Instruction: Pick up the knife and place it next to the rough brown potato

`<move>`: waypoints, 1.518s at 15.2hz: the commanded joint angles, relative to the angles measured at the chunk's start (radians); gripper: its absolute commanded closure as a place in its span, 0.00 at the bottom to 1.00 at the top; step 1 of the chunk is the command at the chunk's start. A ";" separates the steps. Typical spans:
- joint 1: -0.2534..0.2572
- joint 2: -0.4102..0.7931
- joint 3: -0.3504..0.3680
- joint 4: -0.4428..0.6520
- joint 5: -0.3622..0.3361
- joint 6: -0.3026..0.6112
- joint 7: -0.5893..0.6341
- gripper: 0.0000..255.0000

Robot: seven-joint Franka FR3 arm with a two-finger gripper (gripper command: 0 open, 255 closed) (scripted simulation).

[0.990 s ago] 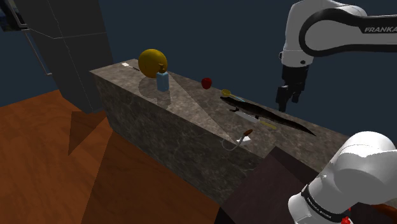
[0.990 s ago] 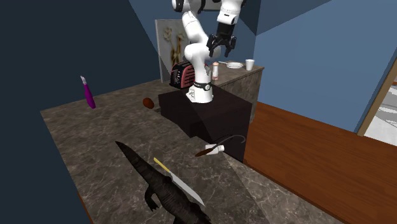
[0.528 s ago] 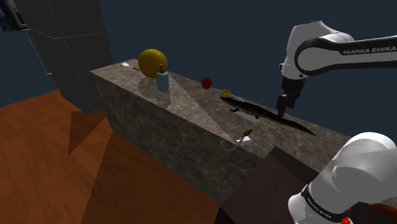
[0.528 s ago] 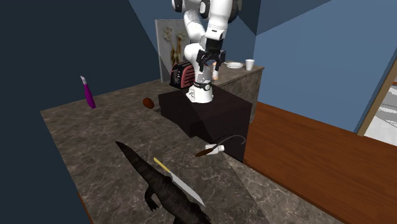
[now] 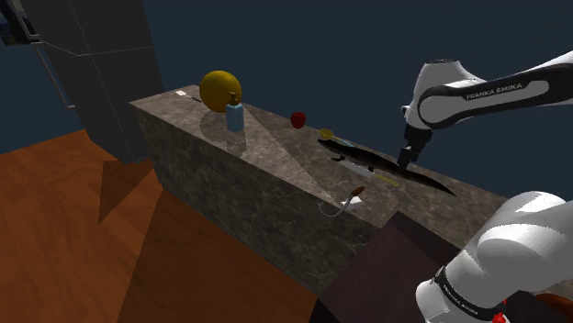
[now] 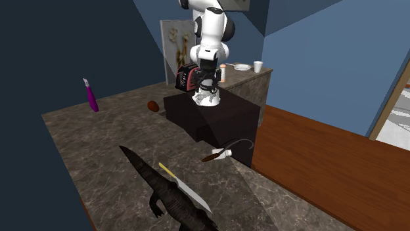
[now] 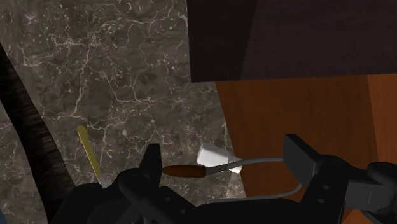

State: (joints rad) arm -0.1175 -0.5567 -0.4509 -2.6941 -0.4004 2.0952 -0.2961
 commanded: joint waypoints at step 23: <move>-0.246 1.103 0.036 0.558 0.980 0.588 -1.125 0.00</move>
State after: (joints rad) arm -0.3352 0.5105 -0.4376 -2.1807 0.5571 2.6895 -1.3944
